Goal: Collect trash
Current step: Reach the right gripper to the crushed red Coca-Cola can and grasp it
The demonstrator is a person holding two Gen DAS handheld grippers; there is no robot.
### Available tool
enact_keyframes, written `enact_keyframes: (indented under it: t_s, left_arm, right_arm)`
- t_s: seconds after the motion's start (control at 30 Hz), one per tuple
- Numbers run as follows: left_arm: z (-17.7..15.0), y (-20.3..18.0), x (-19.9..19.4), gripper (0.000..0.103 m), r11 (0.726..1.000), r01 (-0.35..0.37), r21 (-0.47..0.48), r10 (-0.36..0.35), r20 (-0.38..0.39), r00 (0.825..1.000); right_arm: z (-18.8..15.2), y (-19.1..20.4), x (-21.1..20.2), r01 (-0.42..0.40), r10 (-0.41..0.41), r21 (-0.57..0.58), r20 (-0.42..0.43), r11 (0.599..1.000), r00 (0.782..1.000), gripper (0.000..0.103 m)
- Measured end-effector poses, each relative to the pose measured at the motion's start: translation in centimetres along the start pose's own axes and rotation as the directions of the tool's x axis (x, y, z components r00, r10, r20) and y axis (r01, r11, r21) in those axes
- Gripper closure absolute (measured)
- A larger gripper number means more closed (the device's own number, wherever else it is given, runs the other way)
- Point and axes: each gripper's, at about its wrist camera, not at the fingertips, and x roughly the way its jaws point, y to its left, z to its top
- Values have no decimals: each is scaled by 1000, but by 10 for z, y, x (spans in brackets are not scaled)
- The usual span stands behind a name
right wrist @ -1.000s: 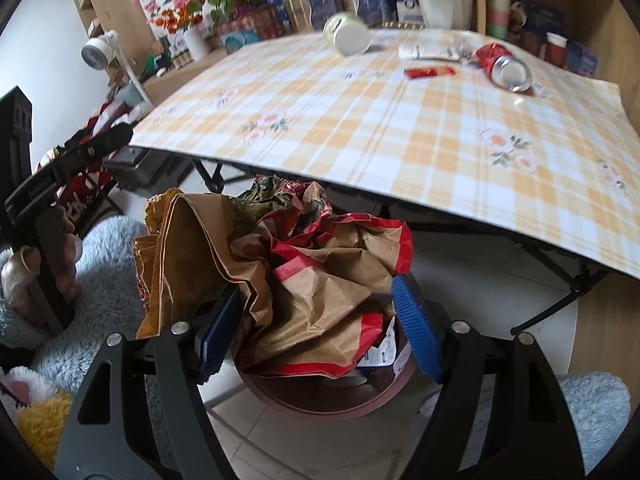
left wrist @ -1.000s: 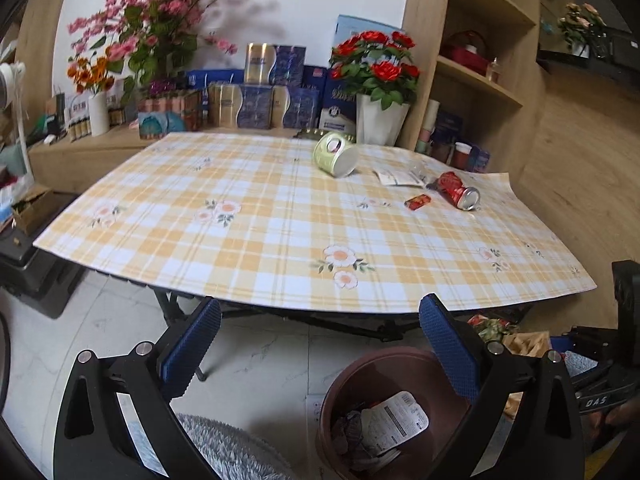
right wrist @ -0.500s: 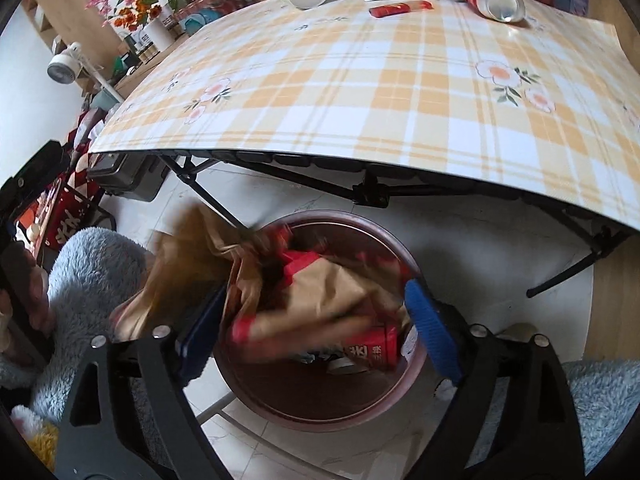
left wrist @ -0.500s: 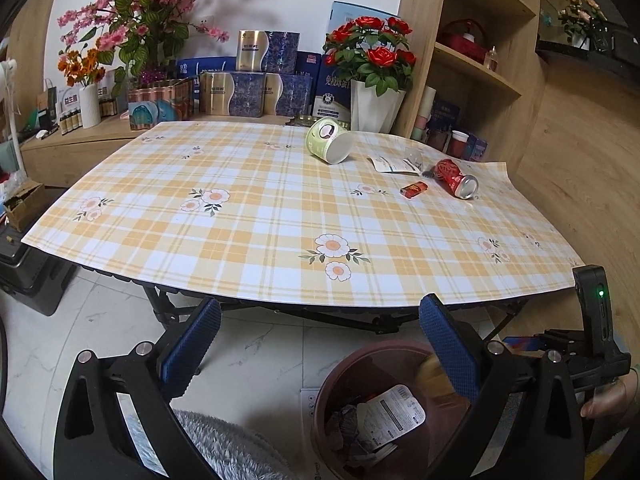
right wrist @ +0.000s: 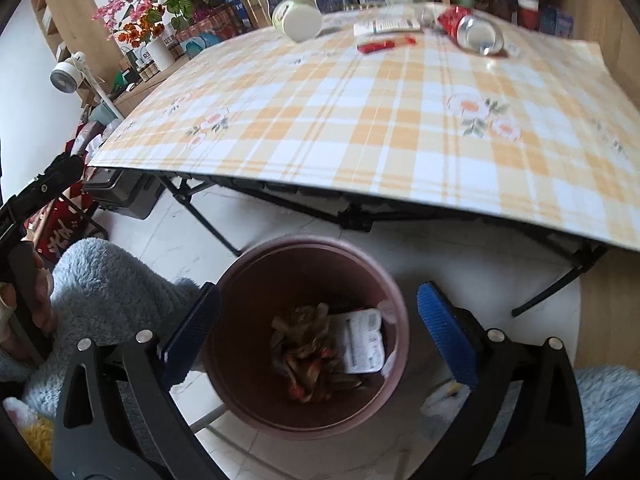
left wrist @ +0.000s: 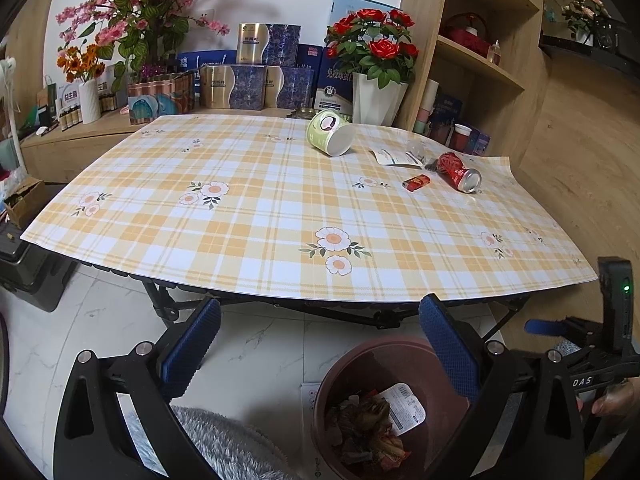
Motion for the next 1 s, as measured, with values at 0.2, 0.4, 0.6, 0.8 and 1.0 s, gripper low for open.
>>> enact_keyframes:
  t_s: [0.2,0.4,0.6,0.8,1.0]
  left_arm:
    - [0,-1,5,6,1000,-4,-1,4,-15,1000]
    - [0,-6,9,6,1000,1,16,-1,-36,999]
    - [0,-8,13,6,1000,-6,14,7,-50,999]
    - [1,-7,20,6,1000,-9,-1,9,-71,997]
    - [4,-4,28,6,999,-8,-32,5,-90,996]
  right_arm:
    - [4,-1,-12,60,-56,-47,68,997,996,6]
    - [6,-13,-14,79,-79,4,85,997,993,6]
    - [9,-34,-18,96,-106,98,101,991,989,6]
    - [11,-45,-17,83,-98,137,107,987,989,6]
    - [19,-53,-17,103,-118,126,121,987,986,6]
